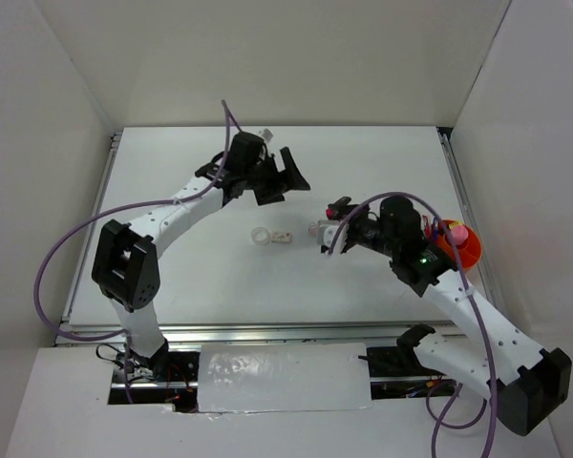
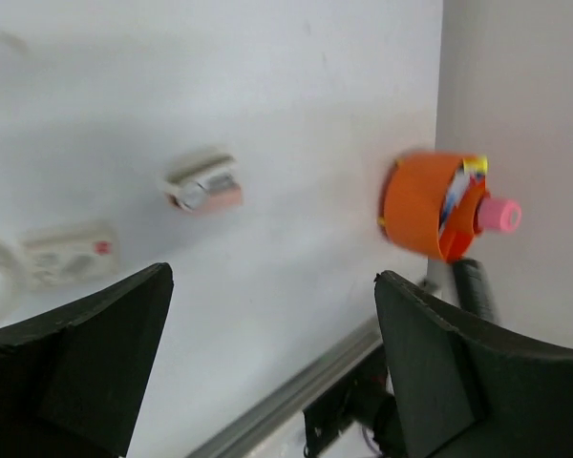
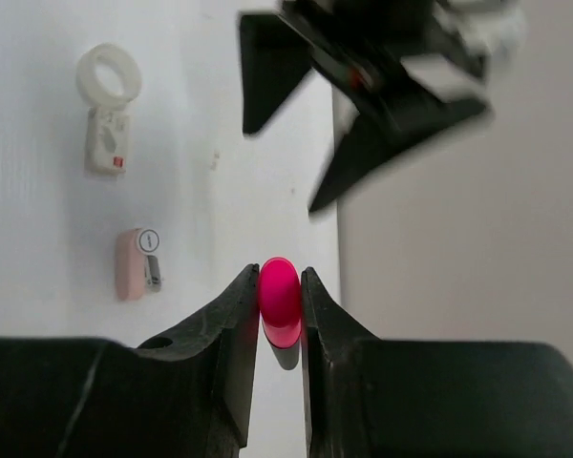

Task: Sort the stationery into containers
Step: Place the pen in the storage box.

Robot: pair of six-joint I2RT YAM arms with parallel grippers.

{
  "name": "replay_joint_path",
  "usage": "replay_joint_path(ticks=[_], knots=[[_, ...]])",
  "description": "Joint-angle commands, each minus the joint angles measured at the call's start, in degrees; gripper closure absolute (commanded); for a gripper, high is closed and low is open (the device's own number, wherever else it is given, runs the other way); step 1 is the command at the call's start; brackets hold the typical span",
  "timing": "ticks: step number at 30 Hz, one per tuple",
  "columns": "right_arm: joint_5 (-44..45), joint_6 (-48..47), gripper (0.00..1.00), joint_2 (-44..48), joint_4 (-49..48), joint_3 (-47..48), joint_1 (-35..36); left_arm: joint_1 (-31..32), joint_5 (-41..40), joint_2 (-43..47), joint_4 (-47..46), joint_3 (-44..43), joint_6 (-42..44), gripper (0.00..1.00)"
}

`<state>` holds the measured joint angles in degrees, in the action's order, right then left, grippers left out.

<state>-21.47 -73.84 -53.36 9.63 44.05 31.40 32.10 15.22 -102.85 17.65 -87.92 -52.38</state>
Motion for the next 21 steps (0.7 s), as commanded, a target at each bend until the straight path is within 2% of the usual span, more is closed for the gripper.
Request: replay_joint_path(ticks=[1,3,4,5,6,8,9,12,15,21], knots=[[1.2,21.1,1.0,3.7,2.3,5.9,-4.5,-4.5,-0.8,4.0,-3.0,-2.9,2.5,0.01],[1.8,31.1,1.0,3.8,3.7,8.7,-11.1,-5.6,-1.9,4.6,-3.0,-2.8,4.6,0.01],[1.6,40.7,1.0,3.3,4.8,9.7,-14.0,-5.9,-2.0,4.8,-2.9,-2.7,5.2,0.01],[1.0,45.0,1.0,2.8,7.0,10.6,-17.0,-6.1,-2.1,4.8,-2.9,-2.6,6.1,0.01],[0.2,52.7,1.0,2.5,8.2,12.2,-23.4,-6.5,-2.3,4.8,-2.9,-2.4,6.4,0.01],[-2.6,59.6,1.0,1.3,9.7,13.2,-30.4,-7.0,-2.1,4.8,-3.3,-1.9,6.9,0.01],[-3.3,65.3,1.0,1.1,9.6,13.4,-37.6,-7.0,-2.0,4.7,-3.5,-1.6,6.9,0.01],[-3.9,73.1,1.0,0.3,7.5,13.3,-48.3,-7.1,-1.4,4.2,-4.1,-1.4,6.7,0.01],[-4.5,77.6,1.0,-0.6,6.0,13.0,-55.9,-7.0,-1.2,3.6,-4.7,-1.6,6.5,0.01],[-1.1,78.4,1.0,-1.5,2.6,11.3,-60.4,-6.9,-1.2,2.1,-4.9,-2.8,6.2,0.01]])
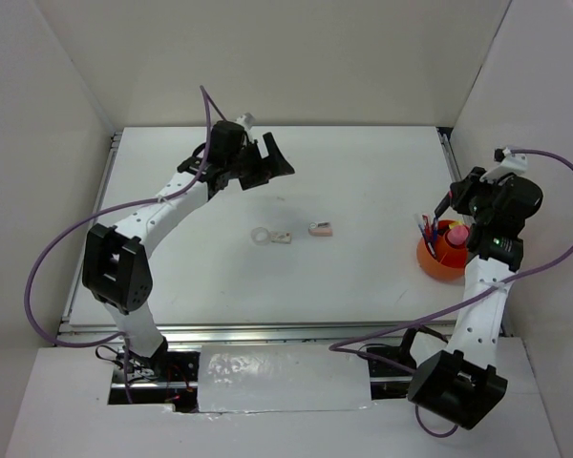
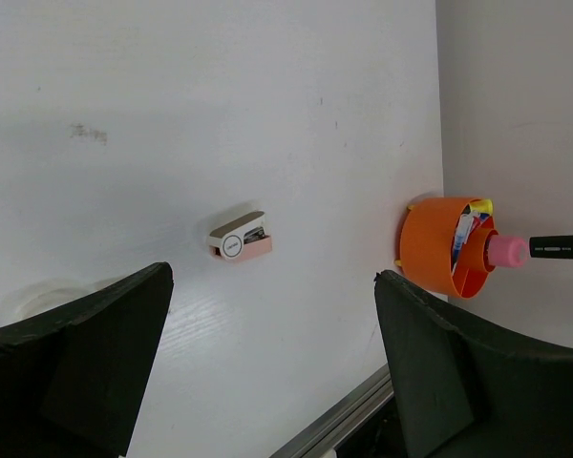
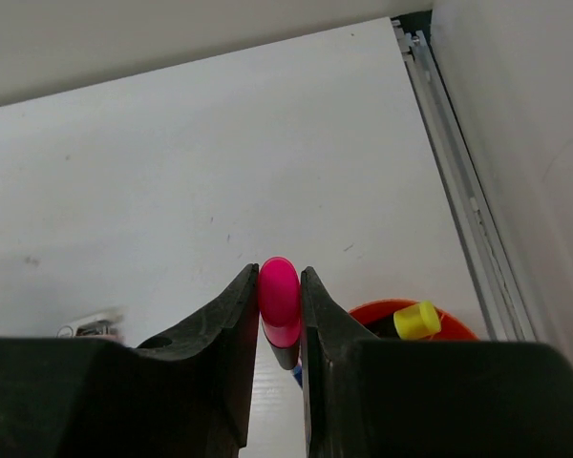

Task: Sort the stationery into containers
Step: Place the pen in the storage box.

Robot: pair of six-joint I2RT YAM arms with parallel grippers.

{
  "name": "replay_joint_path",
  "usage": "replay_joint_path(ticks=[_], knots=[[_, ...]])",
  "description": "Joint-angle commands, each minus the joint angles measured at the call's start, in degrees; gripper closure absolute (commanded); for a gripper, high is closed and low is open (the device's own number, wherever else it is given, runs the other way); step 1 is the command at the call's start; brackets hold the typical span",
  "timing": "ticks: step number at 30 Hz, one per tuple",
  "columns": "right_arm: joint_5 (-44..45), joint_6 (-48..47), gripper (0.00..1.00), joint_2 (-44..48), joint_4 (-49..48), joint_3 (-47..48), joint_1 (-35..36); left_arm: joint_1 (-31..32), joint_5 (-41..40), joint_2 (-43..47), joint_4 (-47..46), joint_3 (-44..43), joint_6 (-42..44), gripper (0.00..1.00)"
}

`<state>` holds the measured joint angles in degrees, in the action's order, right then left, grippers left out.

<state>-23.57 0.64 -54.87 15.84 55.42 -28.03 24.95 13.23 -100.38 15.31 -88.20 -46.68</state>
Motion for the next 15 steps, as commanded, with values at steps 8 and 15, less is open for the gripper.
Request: replay_joint_path(ticks=[8,15], knots=[[2.5,3.7,1.0,-4.4,-7.0,-0.3,-3.1,0.2,1.1,-1.3,-2.7,-2.1,0.1,0.01],[4.1,1.9,1.0,-9.5,-5.7,2.8,-3.3,-1.4,0.6,-3.2,-1.2,-2.3,0.5,0.01]])
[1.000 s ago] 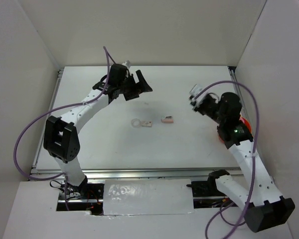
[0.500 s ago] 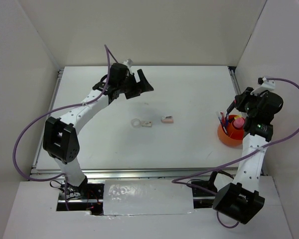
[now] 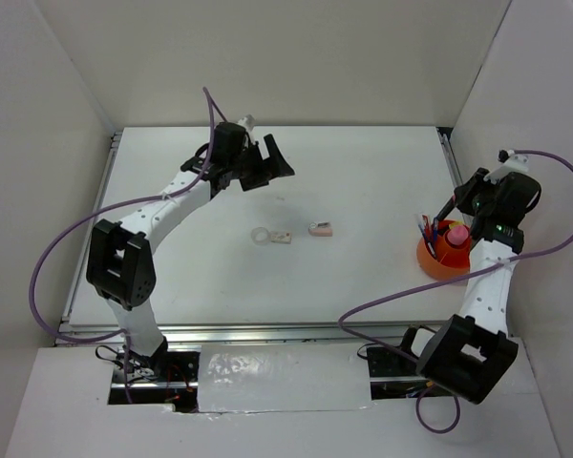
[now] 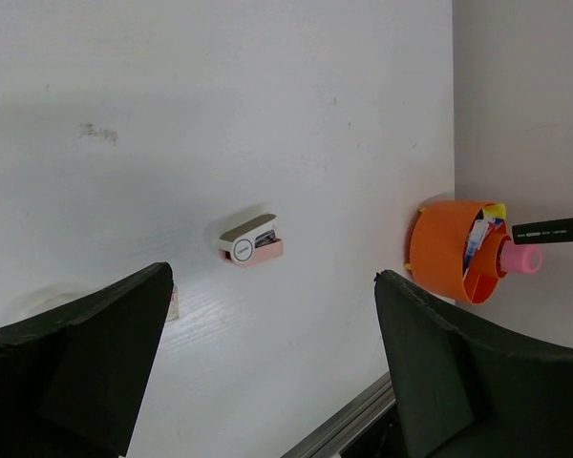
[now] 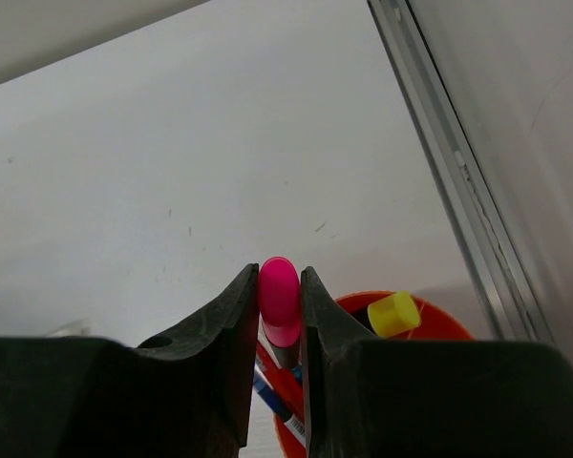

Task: Sort the stationery into containers
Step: Place the pen in the storage box.

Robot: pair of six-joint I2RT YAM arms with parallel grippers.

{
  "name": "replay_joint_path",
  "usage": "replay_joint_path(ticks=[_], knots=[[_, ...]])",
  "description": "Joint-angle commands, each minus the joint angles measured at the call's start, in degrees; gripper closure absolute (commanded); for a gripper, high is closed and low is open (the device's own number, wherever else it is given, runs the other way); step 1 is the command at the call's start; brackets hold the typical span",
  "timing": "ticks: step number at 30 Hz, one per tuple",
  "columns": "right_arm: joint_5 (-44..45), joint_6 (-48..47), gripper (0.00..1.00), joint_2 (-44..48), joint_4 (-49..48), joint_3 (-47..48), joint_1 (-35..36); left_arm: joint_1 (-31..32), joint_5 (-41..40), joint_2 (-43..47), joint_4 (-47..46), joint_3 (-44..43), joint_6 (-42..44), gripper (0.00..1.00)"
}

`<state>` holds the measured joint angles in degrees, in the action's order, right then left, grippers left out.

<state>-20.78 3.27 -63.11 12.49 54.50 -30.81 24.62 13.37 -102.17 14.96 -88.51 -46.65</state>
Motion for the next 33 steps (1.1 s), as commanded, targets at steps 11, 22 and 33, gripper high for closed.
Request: replay_joint_path(ticks=[11,22,33], knots=[[3.7,-5.1,1.0,-7.5,0.2,7.2,-0.5,-3.1,3.7,-3.6,-1.0,-2.2,-1.1,0.01],[3.5,-6.9,0.98,-13.0,2.5,8.5,-0.5,-3.7,4.4,-4.3,-2.0,-1.3,-1.3,0.01],[2.9,-7.0,0.84,-15.6,5.7,8.8,-0.5,-4.1,4.7,-5.4,-1.9,-1.9,-1.7,0.01]])
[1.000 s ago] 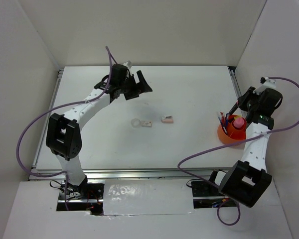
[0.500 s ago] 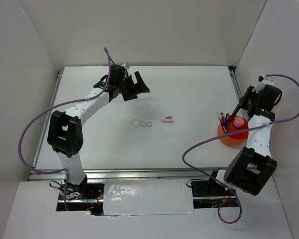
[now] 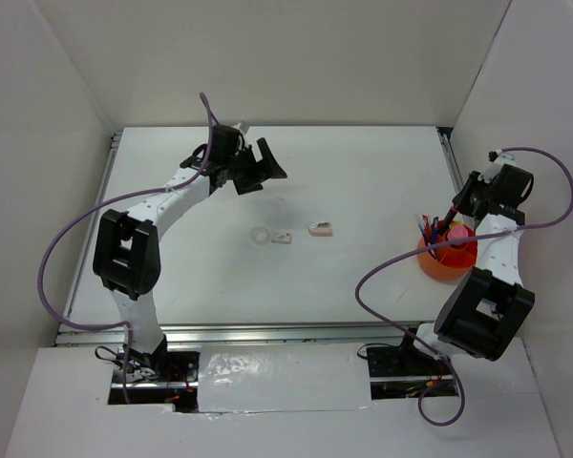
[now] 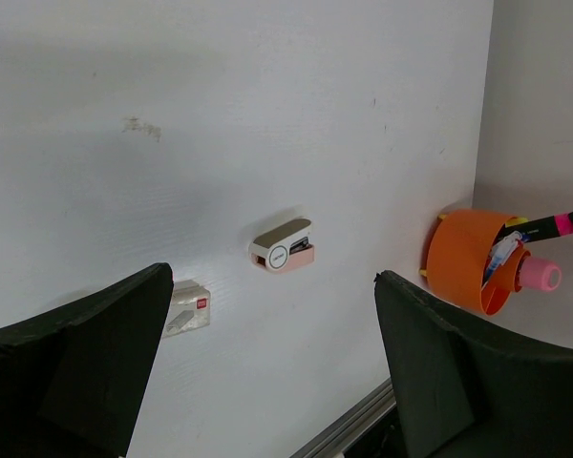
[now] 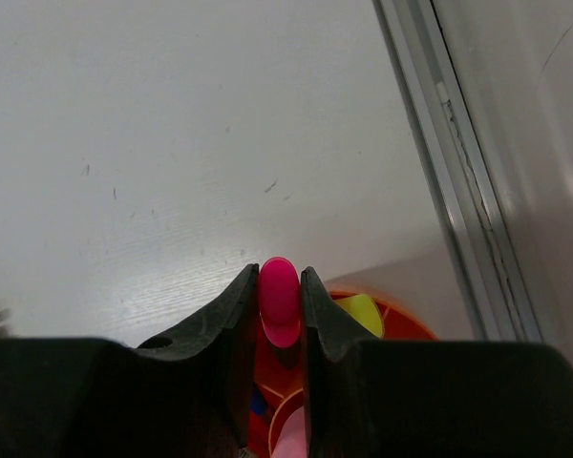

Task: Sort the stationery into containers
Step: Place the pen in the storage box.

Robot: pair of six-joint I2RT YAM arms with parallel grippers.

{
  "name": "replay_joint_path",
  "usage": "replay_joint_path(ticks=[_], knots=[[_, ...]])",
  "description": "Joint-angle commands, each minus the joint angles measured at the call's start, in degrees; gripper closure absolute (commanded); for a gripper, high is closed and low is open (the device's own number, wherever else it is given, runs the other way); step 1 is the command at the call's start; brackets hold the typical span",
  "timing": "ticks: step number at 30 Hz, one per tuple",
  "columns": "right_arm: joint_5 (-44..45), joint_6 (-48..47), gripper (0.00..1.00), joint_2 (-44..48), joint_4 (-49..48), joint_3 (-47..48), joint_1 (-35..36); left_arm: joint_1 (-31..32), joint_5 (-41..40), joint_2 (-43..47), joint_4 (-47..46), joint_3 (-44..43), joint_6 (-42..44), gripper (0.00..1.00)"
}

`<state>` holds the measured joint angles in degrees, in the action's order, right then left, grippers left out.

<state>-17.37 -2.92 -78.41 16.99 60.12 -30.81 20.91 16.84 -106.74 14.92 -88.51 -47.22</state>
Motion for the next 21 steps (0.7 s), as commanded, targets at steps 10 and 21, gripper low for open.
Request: replay_joint_path(ticks=[10,21], knots=[[-1.4,-1.3,1.0,-0.9,4.4,3.4,-0.5,-0.5,1.3,-1.3,-1.6,-1.9,-1.6,0.01],[-8.7,-7.0,1.0,-2.4,10.7,5.5,1.2,-0.5,1.2,-1.1,-0.9,-1.9,-1.3,0.01]])
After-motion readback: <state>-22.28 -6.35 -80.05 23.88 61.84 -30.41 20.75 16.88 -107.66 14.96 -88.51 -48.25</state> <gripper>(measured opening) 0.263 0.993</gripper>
